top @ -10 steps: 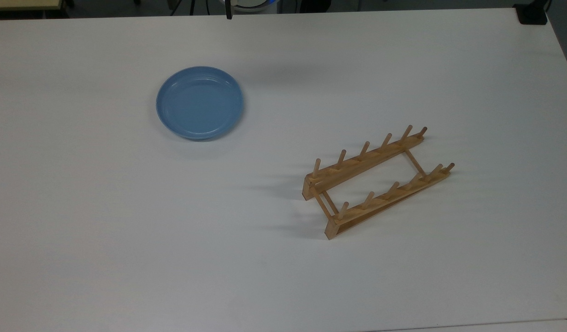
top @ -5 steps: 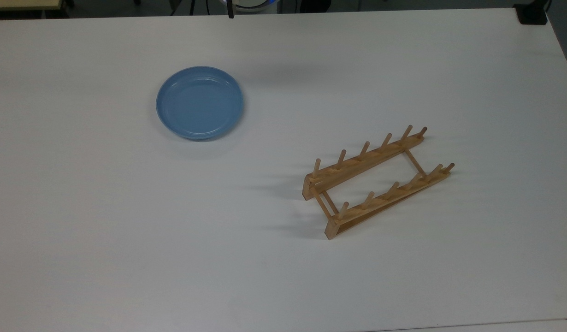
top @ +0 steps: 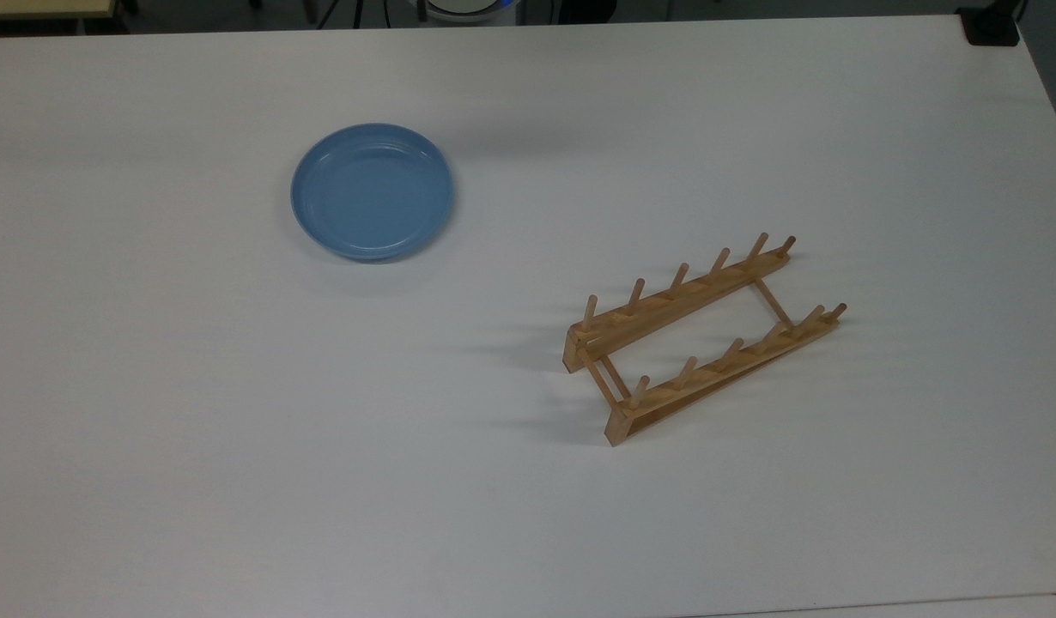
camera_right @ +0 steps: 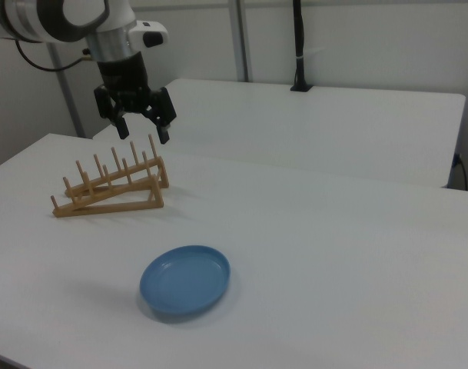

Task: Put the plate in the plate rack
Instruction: 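Move the gripper from above the rack toward the blue plate, then lower the gripper onto the blue plate rim and pinch it, then lift the plate by its rim and carry it upright over the rack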

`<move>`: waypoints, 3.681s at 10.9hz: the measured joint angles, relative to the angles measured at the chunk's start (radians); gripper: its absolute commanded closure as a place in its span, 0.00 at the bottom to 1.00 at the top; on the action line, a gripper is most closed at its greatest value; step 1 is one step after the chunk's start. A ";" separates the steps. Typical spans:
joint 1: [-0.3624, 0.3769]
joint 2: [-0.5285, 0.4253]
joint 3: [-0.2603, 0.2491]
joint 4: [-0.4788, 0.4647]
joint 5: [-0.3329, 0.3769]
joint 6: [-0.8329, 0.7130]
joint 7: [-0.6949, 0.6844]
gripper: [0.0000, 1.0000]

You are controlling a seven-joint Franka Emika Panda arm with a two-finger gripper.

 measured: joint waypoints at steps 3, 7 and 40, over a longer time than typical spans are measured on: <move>-0.078 0.002 -0.006 -0.051 -0.033 0.000 -0.089 0.00; -0.203 0.049 -0.018 -0.304 -0.040 0.314 -0.210 0.00; -0.229 0.138 0.288 0.006 -0.020 0.328 0.233 1.00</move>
